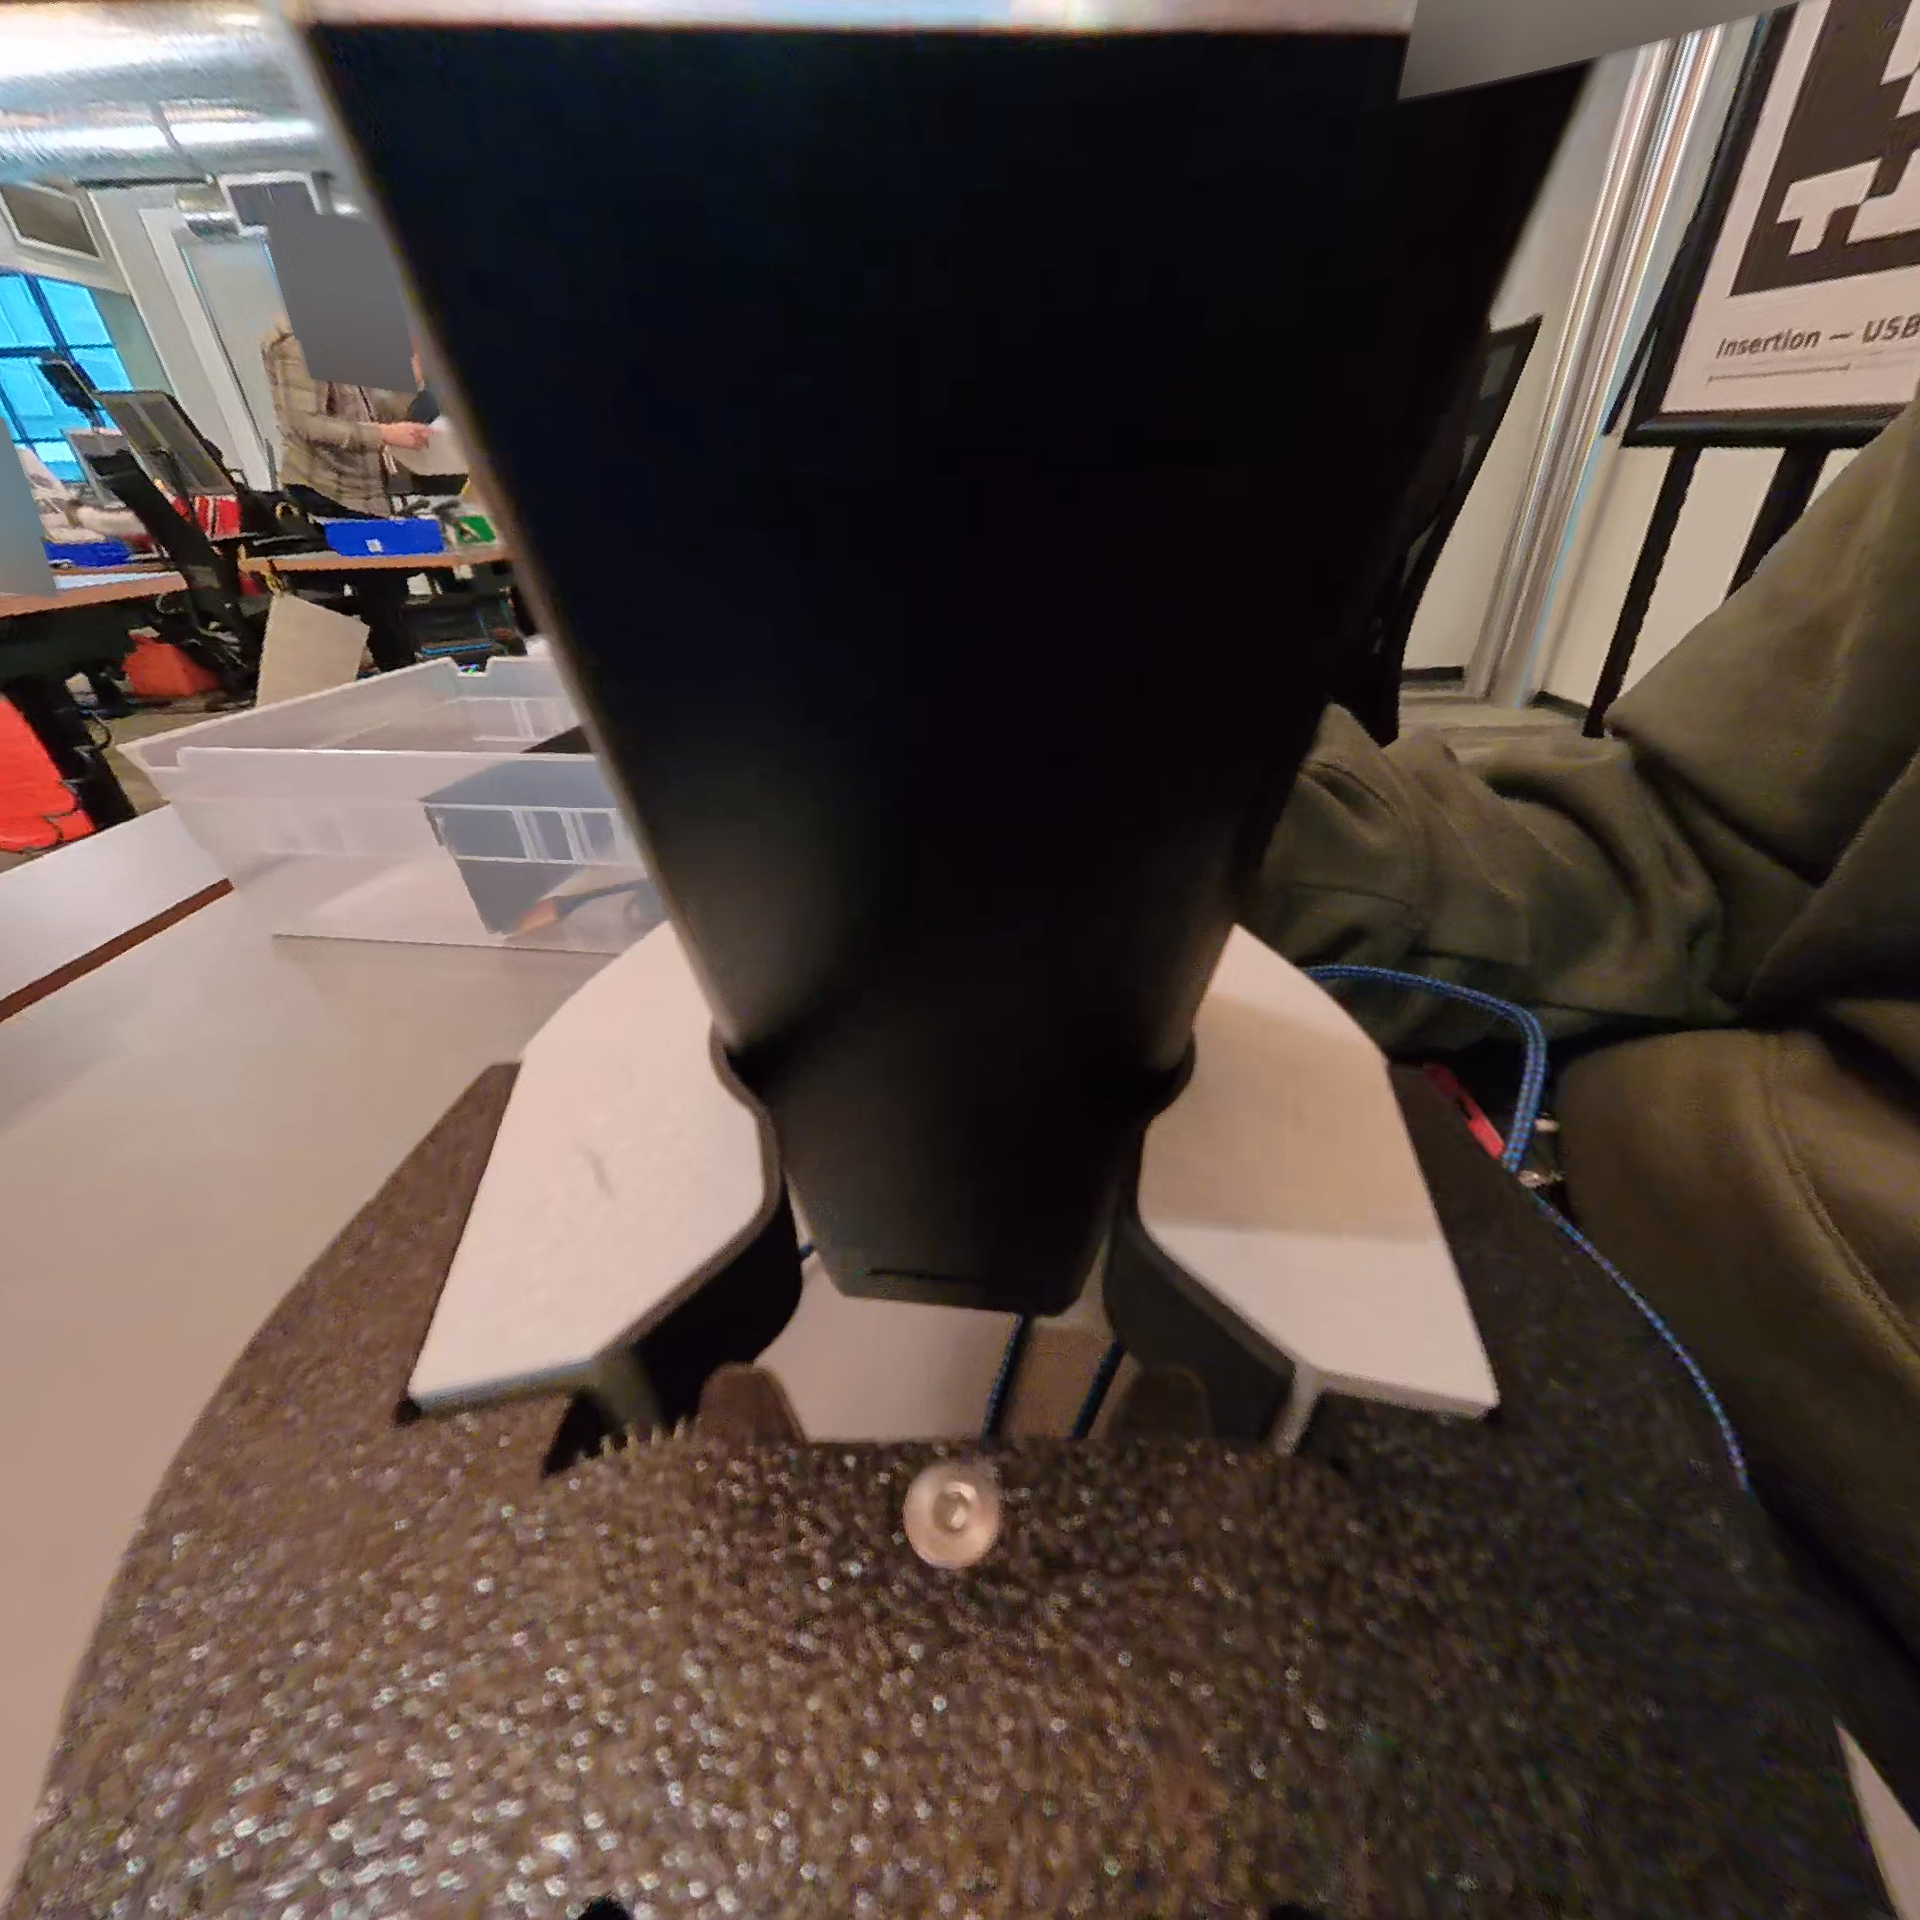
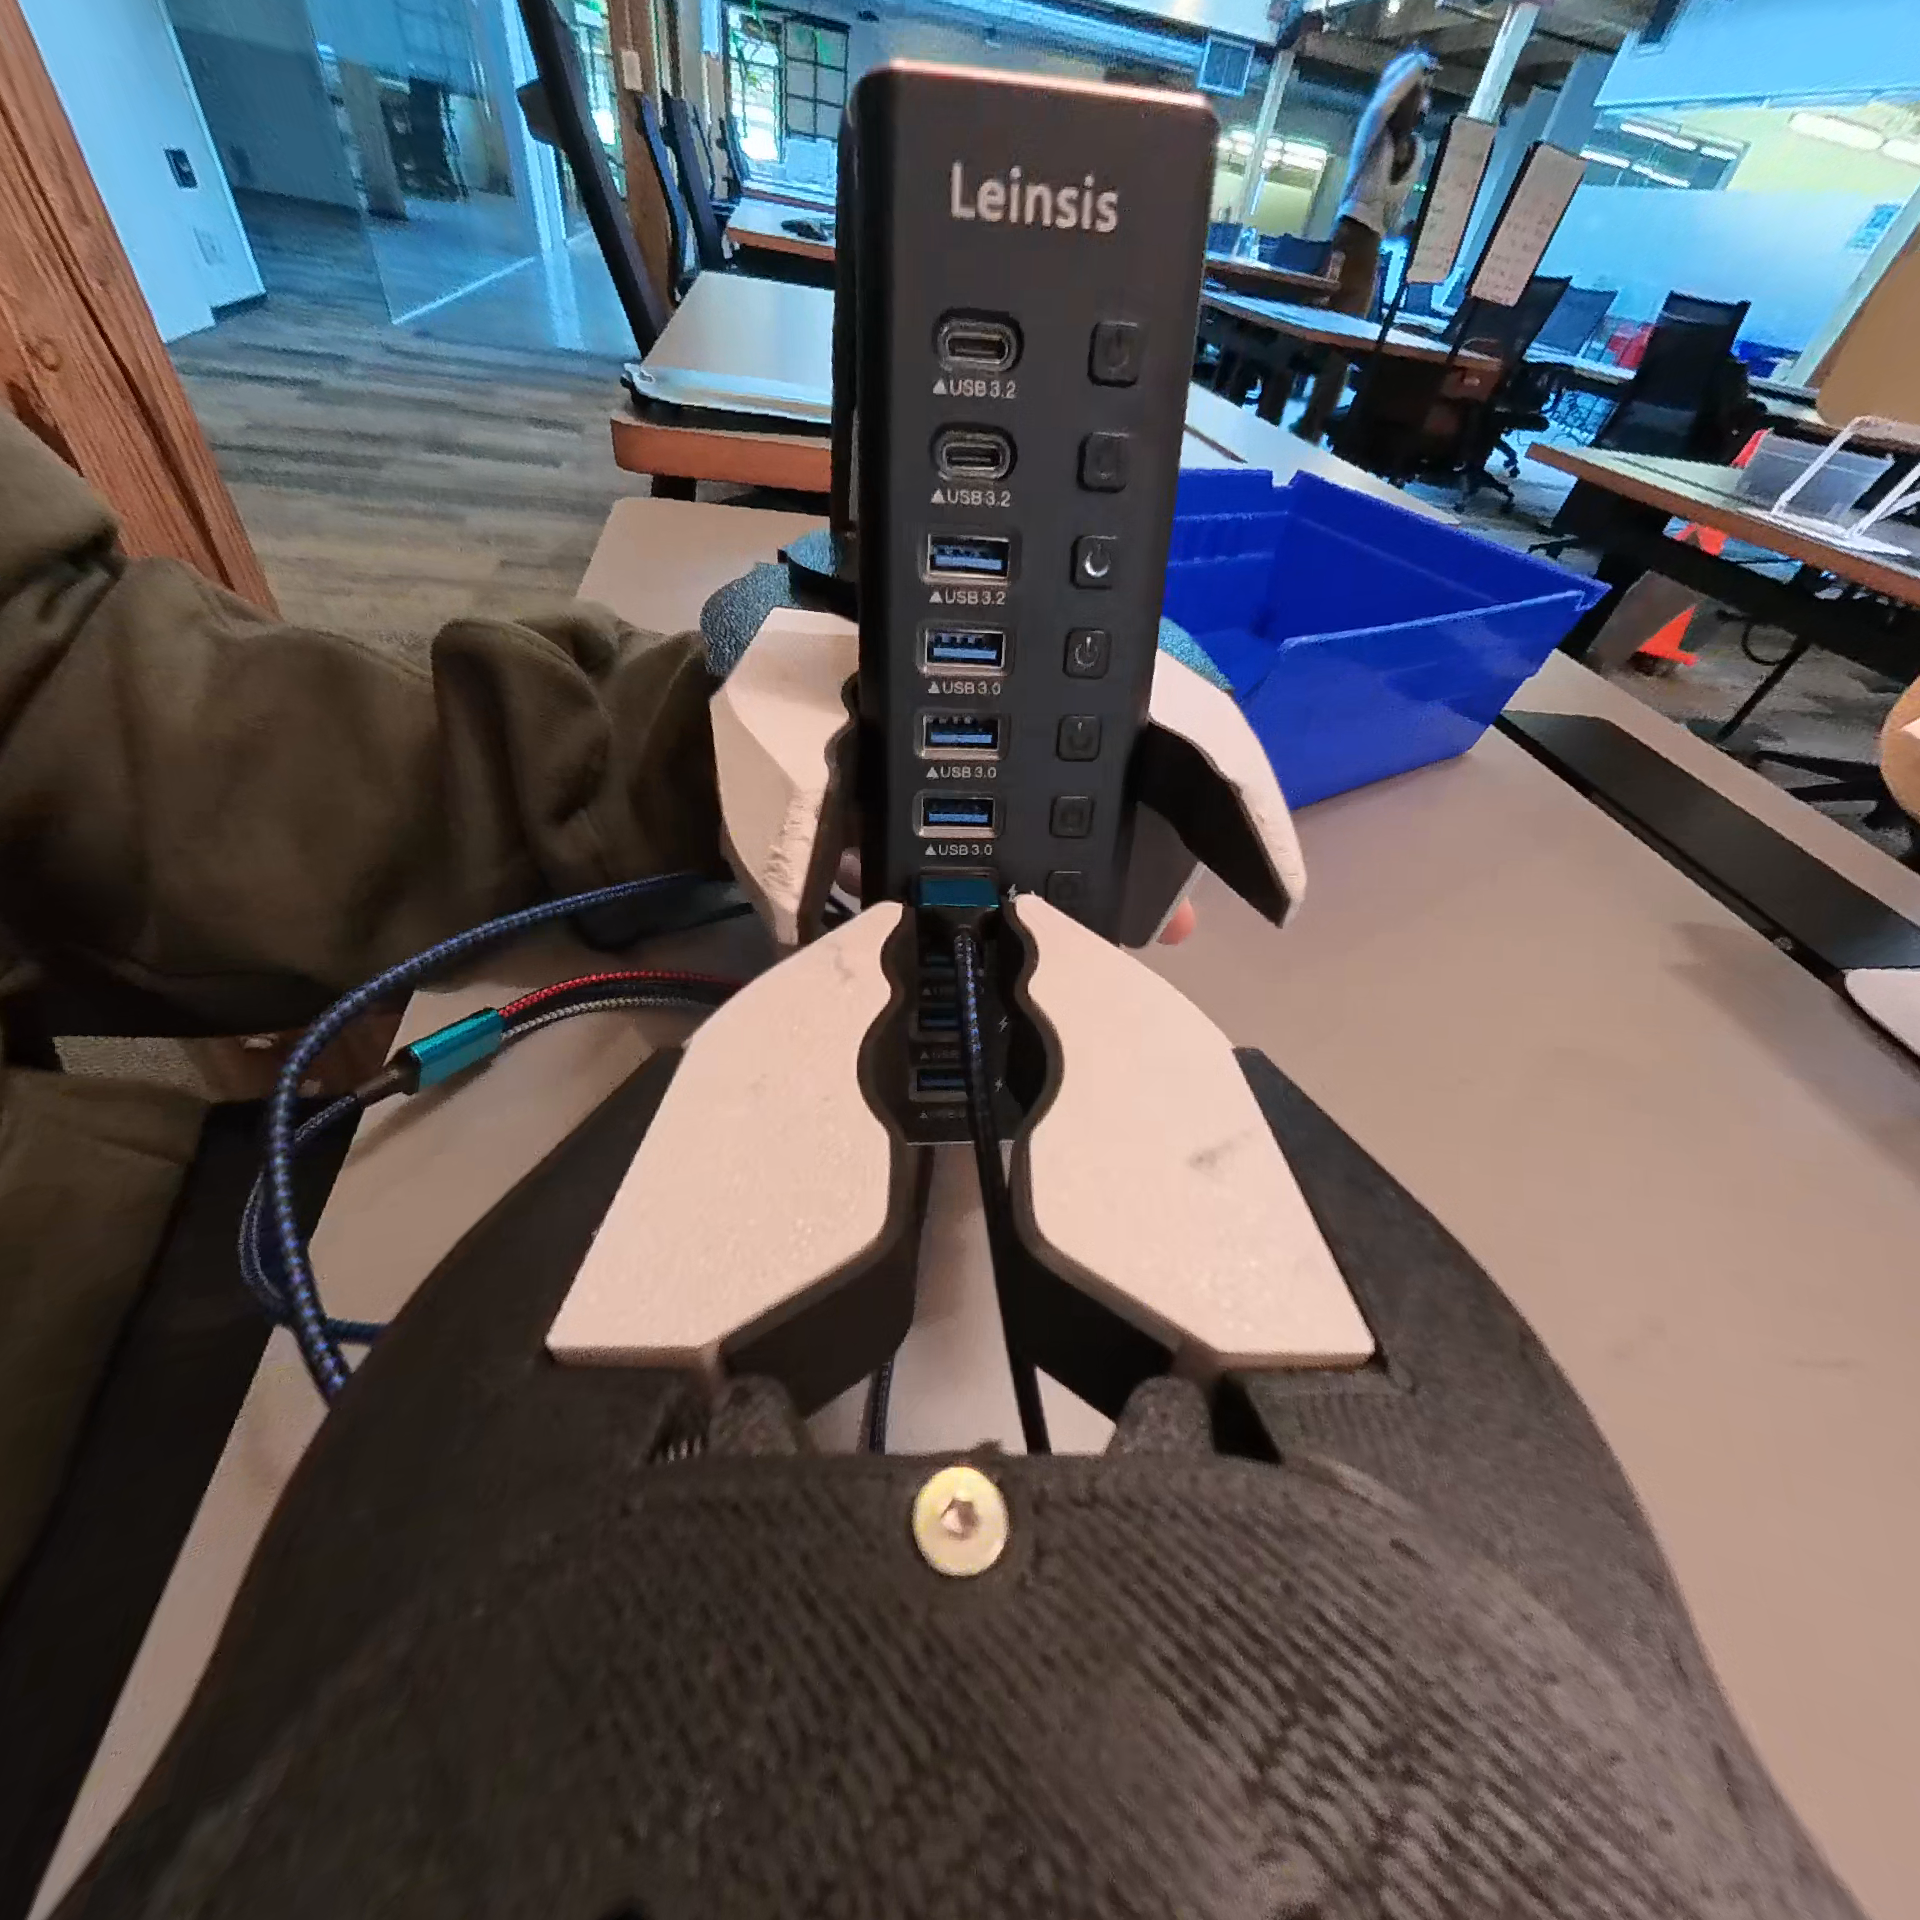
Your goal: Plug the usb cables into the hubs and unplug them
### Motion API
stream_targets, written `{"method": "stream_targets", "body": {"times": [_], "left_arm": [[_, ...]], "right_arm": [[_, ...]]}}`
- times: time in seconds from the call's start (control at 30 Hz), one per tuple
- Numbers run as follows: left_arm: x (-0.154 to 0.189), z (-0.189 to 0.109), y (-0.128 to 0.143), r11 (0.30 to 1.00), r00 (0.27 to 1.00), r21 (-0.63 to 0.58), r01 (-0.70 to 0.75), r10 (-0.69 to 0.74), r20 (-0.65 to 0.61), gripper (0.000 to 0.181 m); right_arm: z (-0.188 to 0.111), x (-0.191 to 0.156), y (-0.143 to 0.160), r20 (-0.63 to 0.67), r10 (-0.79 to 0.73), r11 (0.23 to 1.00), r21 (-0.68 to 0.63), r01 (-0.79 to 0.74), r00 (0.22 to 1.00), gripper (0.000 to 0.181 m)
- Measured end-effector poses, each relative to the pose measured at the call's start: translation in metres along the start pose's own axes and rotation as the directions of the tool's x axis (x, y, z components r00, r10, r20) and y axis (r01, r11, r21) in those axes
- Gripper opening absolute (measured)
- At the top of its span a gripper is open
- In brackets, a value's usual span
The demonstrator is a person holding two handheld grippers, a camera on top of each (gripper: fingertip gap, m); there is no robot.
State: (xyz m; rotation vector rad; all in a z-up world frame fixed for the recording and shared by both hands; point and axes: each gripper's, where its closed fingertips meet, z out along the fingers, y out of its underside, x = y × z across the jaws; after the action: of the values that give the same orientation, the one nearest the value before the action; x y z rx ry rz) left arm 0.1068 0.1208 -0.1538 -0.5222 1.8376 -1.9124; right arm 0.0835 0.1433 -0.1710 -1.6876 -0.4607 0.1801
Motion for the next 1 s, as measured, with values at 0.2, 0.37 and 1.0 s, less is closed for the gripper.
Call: {"method": "stream_targets", "body": {"times": [0.2, 0.37, 1.0], "left_arm": [[-0.001, 0.001, -0.001, 1.0, 1.0, -0.003, 0.006, -0.006, 0.012, 0.073], [-0.004, -0.001, -0.006, 0.999, 1.0, 0.034, 0.008, -0.009, 0.024, 0.075], [-0.016, -0.012, -0.008, 0.999, 0.994, 0.02, -0.047, 0.045, 0.104, 0.06]], "right_arm": [[-0.001, 0.002, 0.001, -0.011, 0.009, 1.0, 0.029, -0.009, 1.0, 0.013], [-0.001, 0.005, -0.002, -0.019, 0.027, 0.997, 0.07, -0.025, 0.999, 0.013], [-0.009, 0.015, -0.013, -0.025, 0.204, 0.966, 0.17, -0.197, 0.979, 0.014]]}}
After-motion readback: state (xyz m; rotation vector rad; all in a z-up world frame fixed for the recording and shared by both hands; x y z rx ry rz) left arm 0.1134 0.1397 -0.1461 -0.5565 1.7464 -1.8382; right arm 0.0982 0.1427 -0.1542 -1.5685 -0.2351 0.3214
